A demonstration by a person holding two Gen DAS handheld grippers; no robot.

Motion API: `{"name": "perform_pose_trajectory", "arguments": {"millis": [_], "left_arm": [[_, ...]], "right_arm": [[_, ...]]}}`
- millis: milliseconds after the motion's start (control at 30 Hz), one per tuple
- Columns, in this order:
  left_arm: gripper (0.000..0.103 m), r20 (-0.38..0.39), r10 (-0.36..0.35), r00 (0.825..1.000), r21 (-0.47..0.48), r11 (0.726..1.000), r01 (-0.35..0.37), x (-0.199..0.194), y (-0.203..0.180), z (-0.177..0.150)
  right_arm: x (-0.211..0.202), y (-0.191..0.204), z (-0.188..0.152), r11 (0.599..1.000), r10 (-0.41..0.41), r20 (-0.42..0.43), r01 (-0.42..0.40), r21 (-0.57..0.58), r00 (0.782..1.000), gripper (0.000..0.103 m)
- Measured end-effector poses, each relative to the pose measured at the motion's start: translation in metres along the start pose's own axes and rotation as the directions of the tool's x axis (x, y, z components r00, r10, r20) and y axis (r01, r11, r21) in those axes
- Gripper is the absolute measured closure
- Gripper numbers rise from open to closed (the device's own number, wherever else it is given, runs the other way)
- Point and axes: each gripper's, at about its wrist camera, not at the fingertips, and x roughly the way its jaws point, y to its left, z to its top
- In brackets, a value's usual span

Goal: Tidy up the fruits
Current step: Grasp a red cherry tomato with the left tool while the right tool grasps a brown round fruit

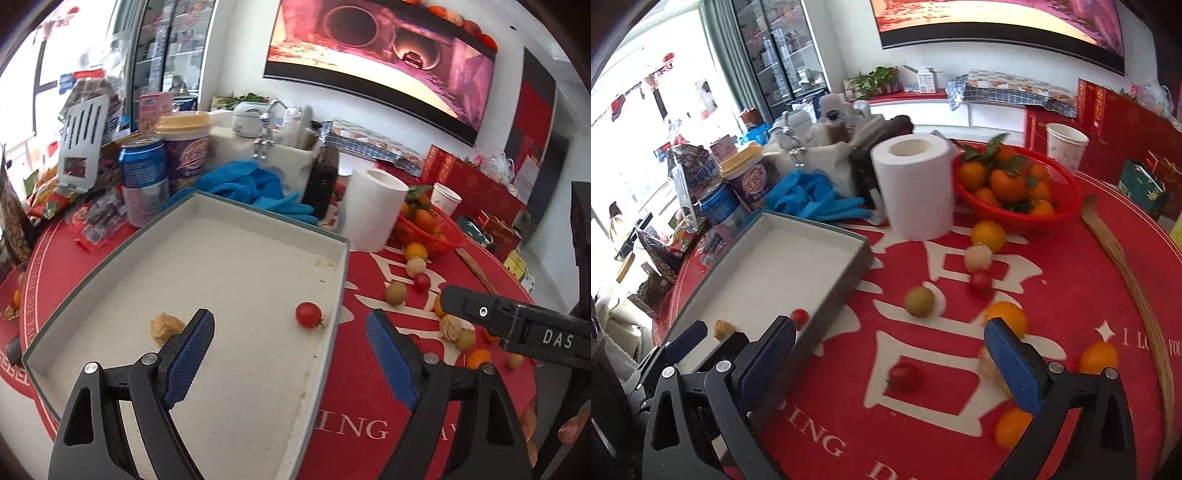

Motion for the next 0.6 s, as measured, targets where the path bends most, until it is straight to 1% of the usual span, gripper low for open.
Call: {"name": "perform_pose_trajectory", "arguments": {"millis": [133,267,333,467,533,600], "left_arm": [[0.016,-0.01,-0.037,0.999,0.093,0.995,0.037,0.0,-0.026,-0.007],[0.016,-0.034,-0.076,0.997,0.191,0.978,0.081,0.001,-0.055,-0.019],[0.016,-0.049,-0.083,0.995,0.238,0.967,0.093,0.005,-0.069,-0.025],[0.016,-0.093,-0.089,0.992,0.298,0.948,0.113,0.015,-0.088,-0.035],[0.016,-0.115,-0.086,0.99,0.315,0.942,0.119,0.02,-0.095,-0.038],[0.016,-0.13,-0.076,0.989,0.325,0.939,0.115,0.026,-0.101,-0.04]], "right_arm": [[-0.012,-0.049,-0.024,0.994,-0.061,-0.034,0.064,0.088,0.998,0.0],[-0.022,-0.082,-0.051,0.982,-0.117,-0.067,0.125,0.139,0.991,0.0],[-0.028,-0.092,-0.064,0.977,-0.149,-0.078,0.159,0.142,0.986,0.0],[-0.033,-0.104,-0.091,0.967,-0.212,-0.104,0.223,0.12,0.972,0.0],[-0.034,-0.105,-0.1,0.968,-0.221,-0.101,0.231,0.098,0.97,0.0],[-0.032,-0.101,-0.104,0.964,-0.251,-0.101,0.258,0.061,0.963,0.0]]}}
